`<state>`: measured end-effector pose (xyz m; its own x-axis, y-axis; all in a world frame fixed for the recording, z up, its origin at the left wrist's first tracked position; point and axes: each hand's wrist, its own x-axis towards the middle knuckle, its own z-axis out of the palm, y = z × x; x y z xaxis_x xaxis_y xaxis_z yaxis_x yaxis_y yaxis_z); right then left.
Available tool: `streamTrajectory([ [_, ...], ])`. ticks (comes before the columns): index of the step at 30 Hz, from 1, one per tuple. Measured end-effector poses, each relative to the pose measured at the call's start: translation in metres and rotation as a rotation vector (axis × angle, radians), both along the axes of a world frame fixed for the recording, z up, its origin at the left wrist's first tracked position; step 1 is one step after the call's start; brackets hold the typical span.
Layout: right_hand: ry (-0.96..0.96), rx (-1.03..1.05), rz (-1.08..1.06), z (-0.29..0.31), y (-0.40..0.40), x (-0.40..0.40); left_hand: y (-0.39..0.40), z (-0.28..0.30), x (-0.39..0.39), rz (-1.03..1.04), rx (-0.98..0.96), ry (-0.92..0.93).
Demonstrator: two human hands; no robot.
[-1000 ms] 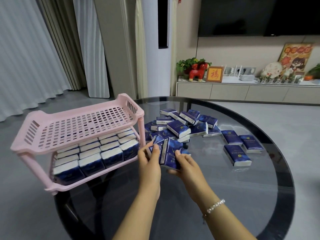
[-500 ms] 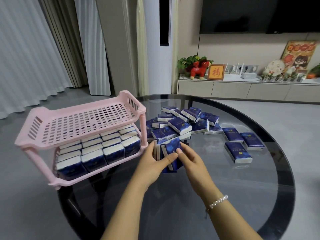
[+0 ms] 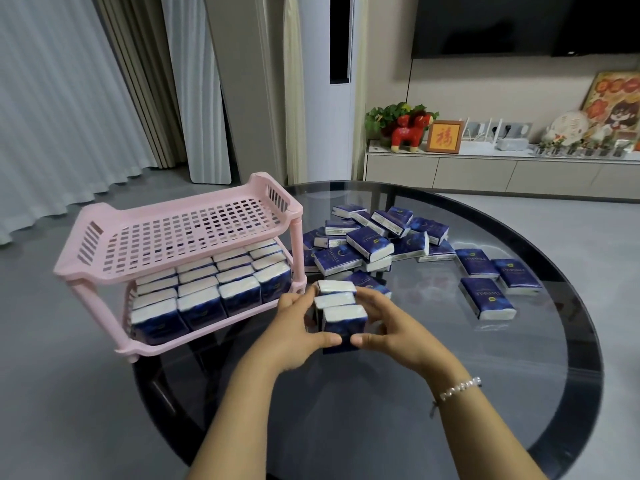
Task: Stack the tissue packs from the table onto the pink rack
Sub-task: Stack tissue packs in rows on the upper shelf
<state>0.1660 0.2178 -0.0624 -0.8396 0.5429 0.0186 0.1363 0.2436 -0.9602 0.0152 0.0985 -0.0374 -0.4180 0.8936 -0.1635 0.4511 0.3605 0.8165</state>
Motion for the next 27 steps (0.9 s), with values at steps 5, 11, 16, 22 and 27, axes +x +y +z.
streamTrajectory([
  [5, -0.119, 0.101, -0.029, 0.0, 0.001, -0.003, -0.001, -0.002, -0.004, 0.004, -0.033, 0.022],
  [11, -0.164, 0.234, 0.045, 0.005, 0.0, -0.003, -0.005, 0.007, 0.003, -0.028, -0.067, 0.131],
  [16, -0.122, 0.239, 0.127, 0.023, -0.01, 0.0, -0.021, 0.024, 0.015, -0.036, 0.0, 0.185],
  [22, -0.039, 0.285, 0.122, 0.079, -0.023, -0.003, -0.049, 0.074, 0.0, 0.015, 0.14, 0.225],
  [27, -0.001, 0.336, 0.156, 0.14, -0.032, -0.025, -0.049, 0.124, -0.017, 0.061, 0.215, 0.264],
])
